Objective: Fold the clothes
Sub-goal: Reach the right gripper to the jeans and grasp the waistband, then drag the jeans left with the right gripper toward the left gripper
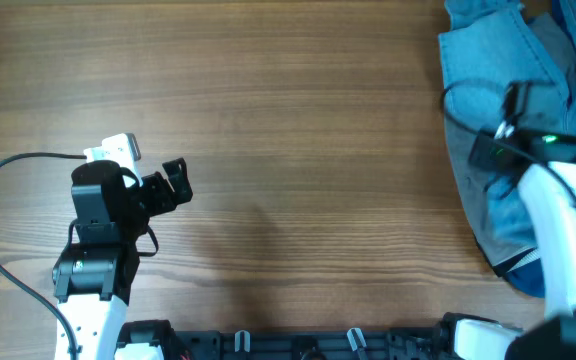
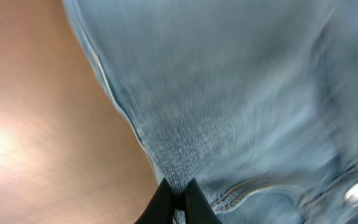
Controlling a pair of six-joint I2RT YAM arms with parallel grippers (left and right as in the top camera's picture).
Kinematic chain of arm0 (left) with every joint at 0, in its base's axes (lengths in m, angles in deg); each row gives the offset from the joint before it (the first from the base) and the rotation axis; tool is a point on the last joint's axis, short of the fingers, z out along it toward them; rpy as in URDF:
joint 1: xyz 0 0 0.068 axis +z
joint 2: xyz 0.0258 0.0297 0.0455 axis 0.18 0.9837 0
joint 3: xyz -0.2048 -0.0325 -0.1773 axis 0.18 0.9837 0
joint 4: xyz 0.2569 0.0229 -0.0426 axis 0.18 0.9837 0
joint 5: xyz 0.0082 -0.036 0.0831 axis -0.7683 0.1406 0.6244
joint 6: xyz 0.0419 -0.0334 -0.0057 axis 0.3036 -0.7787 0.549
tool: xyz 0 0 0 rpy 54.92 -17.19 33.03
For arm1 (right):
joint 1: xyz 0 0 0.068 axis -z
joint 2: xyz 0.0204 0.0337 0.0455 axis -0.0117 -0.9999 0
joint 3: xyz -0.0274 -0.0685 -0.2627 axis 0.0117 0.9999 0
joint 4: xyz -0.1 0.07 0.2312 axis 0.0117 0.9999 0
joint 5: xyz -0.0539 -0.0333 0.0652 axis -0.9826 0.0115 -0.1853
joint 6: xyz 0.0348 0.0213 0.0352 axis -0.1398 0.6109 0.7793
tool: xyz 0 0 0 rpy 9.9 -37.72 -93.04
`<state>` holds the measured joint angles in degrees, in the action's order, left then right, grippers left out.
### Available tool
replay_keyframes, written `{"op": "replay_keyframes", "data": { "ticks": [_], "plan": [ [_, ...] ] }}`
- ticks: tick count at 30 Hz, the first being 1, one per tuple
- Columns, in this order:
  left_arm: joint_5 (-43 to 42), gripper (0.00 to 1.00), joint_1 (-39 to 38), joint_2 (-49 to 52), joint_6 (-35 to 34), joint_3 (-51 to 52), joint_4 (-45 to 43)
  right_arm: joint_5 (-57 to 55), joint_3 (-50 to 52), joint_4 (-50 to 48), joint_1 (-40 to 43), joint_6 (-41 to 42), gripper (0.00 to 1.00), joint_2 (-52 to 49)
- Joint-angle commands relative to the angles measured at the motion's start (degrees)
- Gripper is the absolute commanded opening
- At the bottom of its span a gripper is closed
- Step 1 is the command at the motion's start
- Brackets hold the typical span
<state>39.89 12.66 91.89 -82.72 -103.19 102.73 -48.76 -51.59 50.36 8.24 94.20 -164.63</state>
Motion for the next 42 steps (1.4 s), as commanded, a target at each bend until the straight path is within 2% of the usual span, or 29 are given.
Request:
{"op": "replay_keyframes", "data": {
  "ticks": [1, 3, 6, 9, 15, 20, 24, 25, 26, 27, 33, 35, 39, 42],
  "plan": [
    [-0.07, 1.00, 0.09, 0.22, -0.48, -0.98, -0.20, 19.10, -15.32, 0.28, -0.28, -1.42, 0.04, 6.19],
    [-0.09, 1.00, 0.09, 0.22, -0.48, -0.98, -0.17, 33.00, -19.30, 0.17, -0.72, -1.27, 0.04, 7.30],
    [-0.07, 1.00, 0.09, 0.22, -0.48, -0.98, -0.17, 42.84, -19.54, 1.25, -3.30, 1.60, 0.04, 7.98],
    [-0.07, 1.00, 0.09, 0.22, -0.48, -0.98, -0.17, 42.80, -17.81, 5.29, -9.60, 3.26, 0.04, 6.38],
    [-0.07, 1.00, 0.09, 0.24, -0.48, -0.98, -0.17, 42.80, -12.68, 3.74, -24.04, 3.32, 0.04, -0.94],
    [-0.07, 1.00, 0.09, 0.24, -0.48, -0.98, -0.17, 42.84, -12.66, -6.27, -36.44, 6.82, 0.04, -11.41],
    [-0.07, 1.00, 0.09, 0.24, -0.48, -0.98, -0.17, 41.70, -12.66, -15.41, -43.12, 9.44, 0.10, -16.59],
    [-0.07, 1.00, 0.09, 0.24, -0.48, -0.98, -0.17, 39.26, -12.66, -16.06, -43.98, 9.60, 0.17, -17.42],
    [-0.09, 1.00, 0.09, 0.24, -0.48, -0.98, -0.17, 35.28, -12.66, -15.80, -44.37, 9.60, 0.51, -17.86],
    [-0.09, 1.00, 0.09, 0.22, -0.48, -0.98, -0.17, 32.39, -12.66, -15.23, -44.37, 9.60, 1.00, -18.03],
    [-0.17, 1.00, 0.09, 0.22, -0.59, -0.98, -0.20, 13.20, -12.66, -3.04, -37.75, 9.57, 1.00, -16.44],
    [-2.21, 1.00, 0.09, 0.79, -4.26, -0.98, -0.15, 7.19, -12.66, 3.89, -32.89, 9.55, 1.00, -15.02],
    [-8.33, 1.00, 0.09, 4.72, -10.05, -0.98, -0.13, 5.20, -12.66, 10.84, -26.03, 9.53, 1.00, -14.51],
    [-14.27, 1.00, 0.09, 11.80, -13.14, -0.98, -0.13, 6.43, -12.66, 14.60, -21.35, 9.49, 1.00, -14.51]
  ]
}}
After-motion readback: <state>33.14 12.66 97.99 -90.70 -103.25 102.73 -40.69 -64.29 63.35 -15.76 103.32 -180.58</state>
